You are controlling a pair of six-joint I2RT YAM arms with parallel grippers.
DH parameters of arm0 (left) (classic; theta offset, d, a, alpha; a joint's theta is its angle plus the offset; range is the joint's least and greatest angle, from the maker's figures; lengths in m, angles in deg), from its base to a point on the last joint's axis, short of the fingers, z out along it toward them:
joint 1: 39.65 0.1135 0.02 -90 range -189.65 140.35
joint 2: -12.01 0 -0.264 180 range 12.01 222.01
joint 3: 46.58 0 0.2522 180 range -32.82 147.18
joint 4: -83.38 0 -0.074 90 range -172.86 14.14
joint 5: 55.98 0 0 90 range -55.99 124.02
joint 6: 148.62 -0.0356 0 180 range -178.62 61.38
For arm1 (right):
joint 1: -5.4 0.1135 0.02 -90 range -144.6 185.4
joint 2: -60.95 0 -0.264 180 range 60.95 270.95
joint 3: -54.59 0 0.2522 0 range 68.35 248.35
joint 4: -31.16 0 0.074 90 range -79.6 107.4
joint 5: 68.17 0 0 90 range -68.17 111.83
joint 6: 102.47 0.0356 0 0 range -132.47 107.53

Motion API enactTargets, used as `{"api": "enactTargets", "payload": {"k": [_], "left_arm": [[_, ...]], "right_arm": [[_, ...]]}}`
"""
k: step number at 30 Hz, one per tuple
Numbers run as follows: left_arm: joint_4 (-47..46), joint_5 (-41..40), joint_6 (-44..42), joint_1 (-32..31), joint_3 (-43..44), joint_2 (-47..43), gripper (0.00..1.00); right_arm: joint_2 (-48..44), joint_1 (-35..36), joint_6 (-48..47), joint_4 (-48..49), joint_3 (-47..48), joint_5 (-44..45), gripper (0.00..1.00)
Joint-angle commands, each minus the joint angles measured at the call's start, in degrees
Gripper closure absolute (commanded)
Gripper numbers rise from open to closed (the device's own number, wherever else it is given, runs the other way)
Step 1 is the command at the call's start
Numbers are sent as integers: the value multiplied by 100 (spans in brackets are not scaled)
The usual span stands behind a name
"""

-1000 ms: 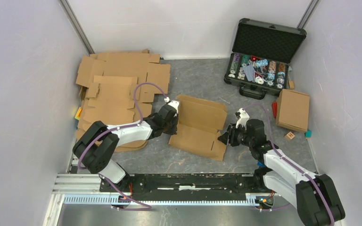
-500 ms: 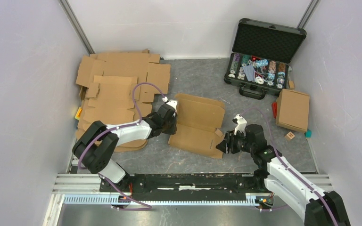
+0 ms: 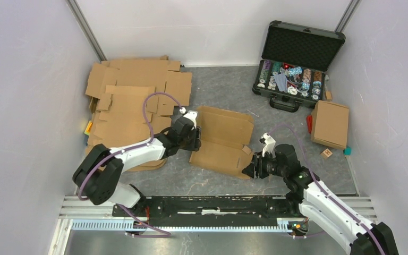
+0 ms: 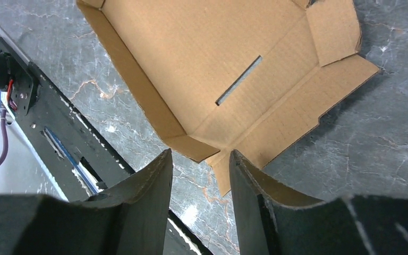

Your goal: Fold the paper box

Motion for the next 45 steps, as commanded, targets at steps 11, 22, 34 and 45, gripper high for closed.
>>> {"api": "enactTargets", "payload": {"k": [11, 22, 34, 45], "left_arm": [[10, 478, 606, 55, -145, -2343, 0], [-1248, 1555, 3095, 54, -554, -4642, 0], [-1506, 2460, 3605, -209, -32, -4563, 0], [1978, 1275, 2137, -156, 1040, -3535, 0]], "right_arm": [[-619, 106, 405, 597, 1418, 708, 33], [-1709, 104, -559, 196, 1194, 2957, 32], [-1603, 92, -709, -167, 1449, 2812, 31], [-1655, 99, -739, -539, 1591, 2452, 30]]}}
